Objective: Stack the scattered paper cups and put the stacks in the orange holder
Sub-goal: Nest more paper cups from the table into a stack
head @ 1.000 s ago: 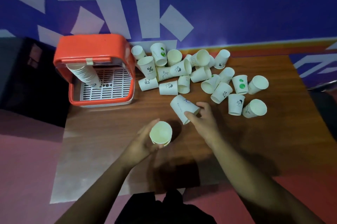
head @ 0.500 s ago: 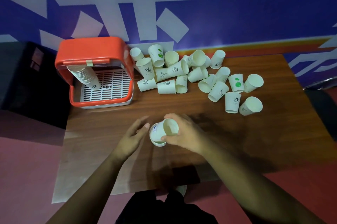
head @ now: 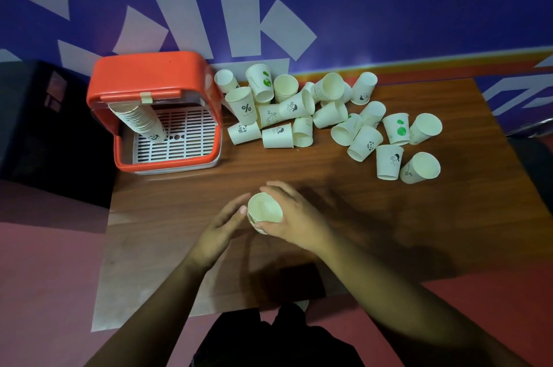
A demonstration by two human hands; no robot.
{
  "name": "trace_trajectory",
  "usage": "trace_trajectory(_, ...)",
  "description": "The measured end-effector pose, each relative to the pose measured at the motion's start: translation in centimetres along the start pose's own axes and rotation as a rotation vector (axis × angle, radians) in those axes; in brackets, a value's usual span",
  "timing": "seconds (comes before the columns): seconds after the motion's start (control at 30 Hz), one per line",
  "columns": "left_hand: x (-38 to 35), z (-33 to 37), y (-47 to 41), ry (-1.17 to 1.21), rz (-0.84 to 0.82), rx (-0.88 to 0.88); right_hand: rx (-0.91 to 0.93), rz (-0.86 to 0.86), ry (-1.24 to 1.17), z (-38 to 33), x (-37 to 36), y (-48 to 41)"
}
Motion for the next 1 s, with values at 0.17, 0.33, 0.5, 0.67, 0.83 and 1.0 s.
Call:
trace_trajectory(0.17, -0.6, -0.8, -1.0, 0.008, -0.032, 0.043, -0.083, -0.131, -0.009, 1.8, -2.2, 0.3)
trace_trajectory(0.33, -0.7, -2.0, -1.8, 0.011, -0.050, 0.065, -0.192, -0.194, -0.216, 3.5, -4.5, 0.3)
trace_trajectory(0.5, 1.2, -1.0, -3.5, 0.027, 0.057, 0.095, -0.327, -0.125, -0.496, 5.6, -3.1, -1.2)
trace_trajectory(0.67, 1.7, 4.0, -8.5, -0.314, 0.131, -0.039, -0.560, 0.147, -0.323, 10.7, 3.0, -5.3)
trace_trajectory(0.83, -0.3, 8.9, -16.1, -0.833, 0.104, -0.265, -0.620, 0.182, -0.152, 13.8, 4.8, -11.0)
trace_trajectory(1.0, -4.0, 9.2, -21.9, -1.078, -0.079, -0.362, -0.560, 0.181, -0.011, 15.1, 4.5, -15.4)
Point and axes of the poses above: each hand's wrist, its own y-axis away from the middle knuckle, its own x-axis out of the back of the hand, z = x × y, the point moved 7 cm from there along -y, towards the middle knuckle, and after that the axes turned 8 degrees about y, right-handed, at the moved point
